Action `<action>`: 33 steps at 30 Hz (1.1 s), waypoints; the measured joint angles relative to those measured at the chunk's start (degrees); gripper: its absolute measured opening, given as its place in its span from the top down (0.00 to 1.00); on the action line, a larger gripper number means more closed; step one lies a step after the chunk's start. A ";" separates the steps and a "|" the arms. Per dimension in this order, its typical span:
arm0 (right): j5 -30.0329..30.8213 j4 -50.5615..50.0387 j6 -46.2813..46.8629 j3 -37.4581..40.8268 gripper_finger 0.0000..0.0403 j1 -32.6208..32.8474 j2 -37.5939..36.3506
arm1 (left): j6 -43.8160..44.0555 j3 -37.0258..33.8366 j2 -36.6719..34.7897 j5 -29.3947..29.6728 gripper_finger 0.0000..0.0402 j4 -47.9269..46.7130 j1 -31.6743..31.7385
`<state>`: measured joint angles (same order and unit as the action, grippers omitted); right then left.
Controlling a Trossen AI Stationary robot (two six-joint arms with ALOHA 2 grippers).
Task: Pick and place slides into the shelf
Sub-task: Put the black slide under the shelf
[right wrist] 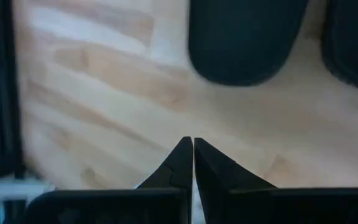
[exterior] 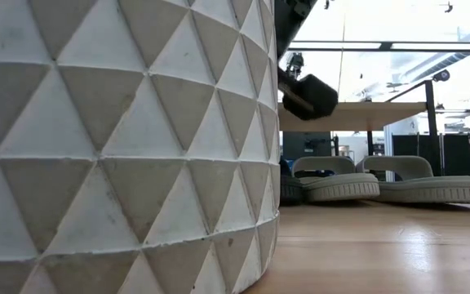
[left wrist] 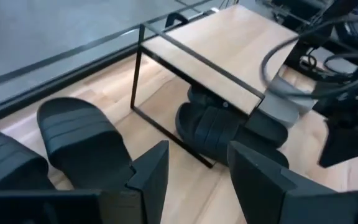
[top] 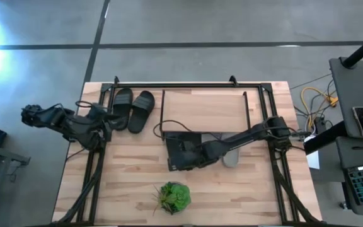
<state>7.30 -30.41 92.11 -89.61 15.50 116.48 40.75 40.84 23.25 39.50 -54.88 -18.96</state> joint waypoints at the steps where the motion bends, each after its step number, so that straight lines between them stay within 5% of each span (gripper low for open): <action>1: 1.15 -0.02 0.25 0.04 0.98 0.06 0.44 | -1.01 0.00 -0.84 -0.06 0.63 -0.19 0.00; 10: 11.92 -5.16 5.66 -6.37 0.98 4.25 3.96 | -11.03 0.00 -8.49 1.18 0.63 -0.21 0.00; 21: 9.15 -12.79 13.89 -16.57 0.98 5.31 13.82 | -12.68 0.00 -13.53 2.87 0.63 -0.71 0.00; 33: 10.42 -21.62 12.16 -25.19 0.98 2.64 19.39 | -12.68 0.00 -14.34 2.53 0.63 -0.69 0.00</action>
<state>17.72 -52.02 104.27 -114.80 18.14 135.88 28.08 40.84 8.91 42.03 -55.57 -18.96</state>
